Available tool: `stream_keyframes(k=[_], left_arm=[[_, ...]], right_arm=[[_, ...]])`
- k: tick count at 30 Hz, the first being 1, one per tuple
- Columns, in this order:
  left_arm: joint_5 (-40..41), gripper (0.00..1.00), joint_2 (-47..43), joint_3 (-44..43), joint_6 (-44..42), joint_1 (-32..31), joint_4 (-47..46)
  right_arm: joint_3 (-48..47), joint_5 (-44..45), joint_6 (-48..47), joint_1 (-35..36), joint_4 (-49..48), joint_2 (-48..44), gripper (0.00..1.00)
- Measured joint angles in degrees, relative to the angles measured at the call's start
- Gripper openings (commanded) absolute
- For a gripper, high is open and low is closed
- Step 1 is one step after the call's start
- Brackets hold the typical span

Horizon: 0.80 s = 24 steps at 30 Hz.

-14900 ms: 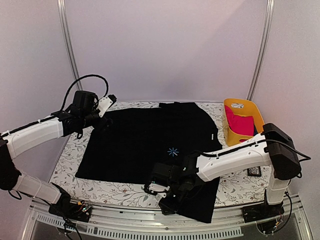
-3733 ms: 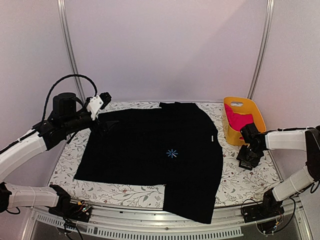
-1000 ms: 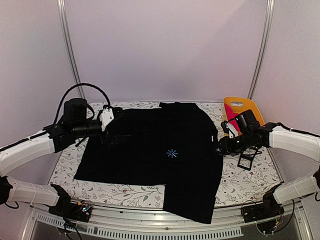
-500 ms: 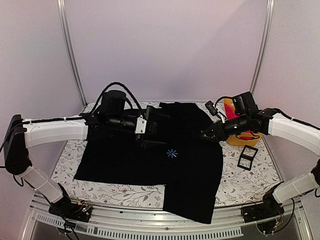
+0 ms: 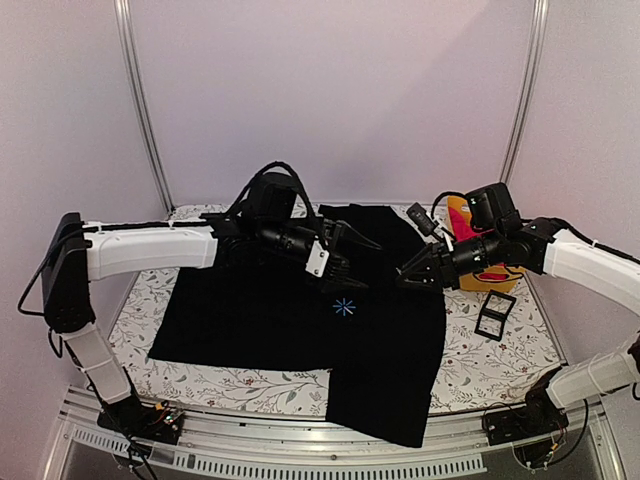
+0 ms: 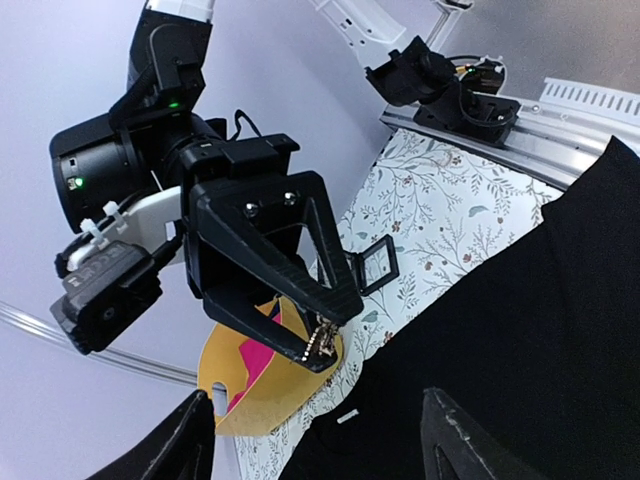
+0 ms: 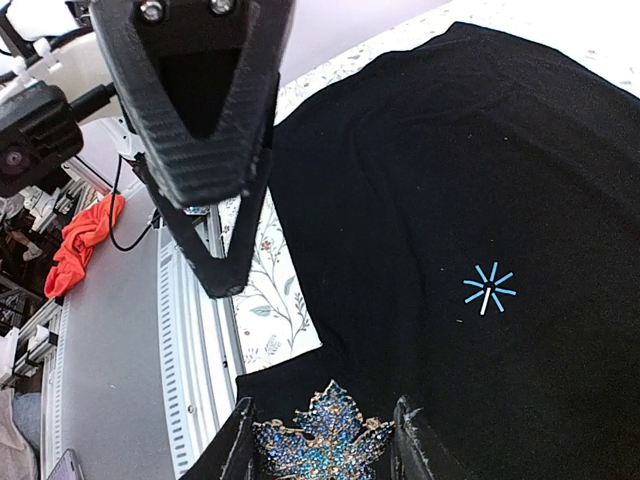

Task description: Pin the brooch onto the clothing

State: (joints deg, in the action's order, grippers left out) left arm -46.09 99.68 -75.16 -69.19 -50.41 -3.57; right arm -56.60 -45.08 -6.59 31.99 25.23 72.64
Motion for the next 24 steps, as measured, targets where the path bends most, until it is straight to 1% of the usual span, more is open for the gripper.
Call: stream_keyframes(k=[2,10,12,14,17,20,24], left_arm=[[-0.02,0.65,0.98,-0.39,-0.98,-0.11,0.7],[-0.24,0.63,5.14,-4.85,-1.73,-1.73,1.7],[-0.24,0.59,5.73,-5.16,-1.73,-1.95,1.57],[-0.17,0.53,6.25,-5.27,-1.77,-2.23,1.44],[0.2,0.5,6.84,-5.33,-1.81,-2.86,1.6],[0.61,0.44,6.93,-5.38,-2.34,-3.39,3.13],[1.88,0.44,6.93,-5.35,-3.5,-3.67,6.32]], right_arm=[[0.0,-0.59,-0.22,0.07,0.13,0.0,0.34],[0.35,-1.42,-1.07,0.7,0.09,0.0,0.34],[0.66,-1.64,-1.25,0.83,0.11,0.11,0.34],[0.68,-1.73,-1.51,1.18,0.09,0.55,0.34],[0.68,-1.68,-2.05,2.51,0.11,1.66,0.34],[0.68,-1.55,-2.54,3.82,0.44,2.73,0.34],[0.68,-1.22,-3.19,5.07,0.76,3.76,0.34]])
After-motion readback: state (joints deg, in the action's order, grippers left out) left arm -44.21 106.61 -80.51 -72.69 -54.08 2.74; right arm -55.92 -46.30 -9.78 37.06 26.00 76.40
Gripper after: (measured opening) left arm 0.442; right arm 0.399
